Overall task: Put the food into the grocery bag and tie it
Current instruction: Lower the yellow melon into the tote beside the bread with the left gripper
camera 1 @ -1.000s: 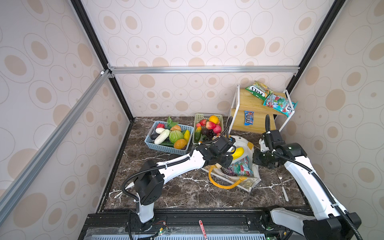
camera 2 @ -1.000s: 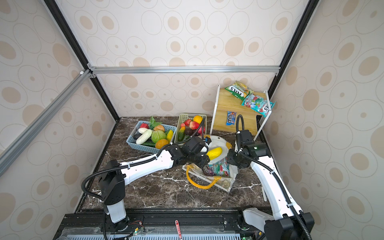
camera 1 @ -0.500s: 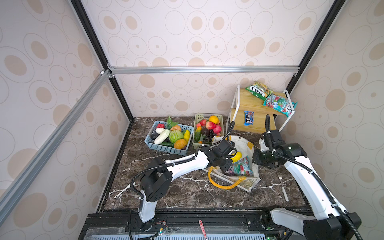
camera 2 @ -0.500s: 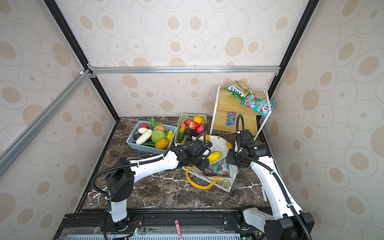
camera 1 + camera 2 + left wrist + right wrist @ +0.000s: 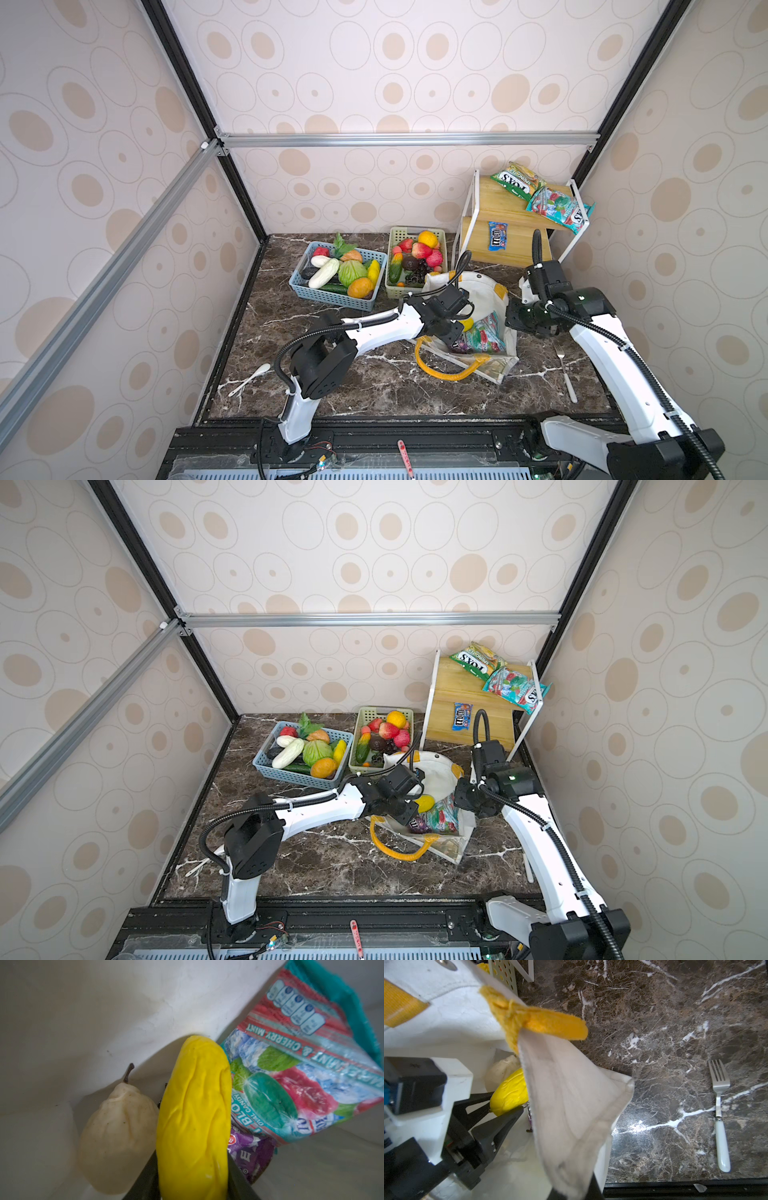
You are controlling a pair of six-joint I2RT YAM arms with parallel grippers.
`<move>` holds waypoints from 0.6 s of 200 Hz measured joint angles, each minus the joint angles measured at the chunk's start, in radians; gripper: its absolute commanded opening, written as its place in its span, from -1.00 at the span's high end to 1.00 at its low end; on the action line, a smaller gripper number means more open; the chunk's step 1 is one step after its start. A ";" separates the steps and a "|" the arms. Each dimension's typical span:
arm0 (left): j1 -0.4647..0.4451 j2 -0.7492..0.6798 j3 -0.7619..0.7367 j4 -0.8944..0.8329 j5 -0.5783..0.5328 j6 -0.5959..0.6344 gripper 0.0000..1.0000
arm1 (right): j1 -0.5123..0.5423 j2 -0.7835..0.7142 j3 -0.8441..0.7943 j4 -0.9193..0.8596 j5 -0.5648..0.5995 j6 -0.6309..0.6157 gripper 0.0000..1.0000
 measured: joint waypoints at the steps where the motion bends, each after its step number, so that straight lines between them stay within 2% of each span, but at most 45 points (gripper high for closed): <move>1: 0.000 0.000 0.000 0.000 0.000 0.000 0.13 | 0.000 0.000 0.000 0.000 0.000 0.000 0.82; 45: 0.000 0.029 0.000 0.000 0.000 0.000 0.01 | 0.000 -0.002 -0.002 0.003 0.000 0.000 0.82; 93: -0.005 0.037 0.002 0.001 0.000 0.000 -0.35 | 0.000 -0.008 -0.006 0.003 0.000 0.000 0.82; 120: -0.005 0.037 0.011 -0.003 -0.004 -0.002 -0.40 | 0.000 -0.008 -0.007 0.004 -0.001 0.000 0.82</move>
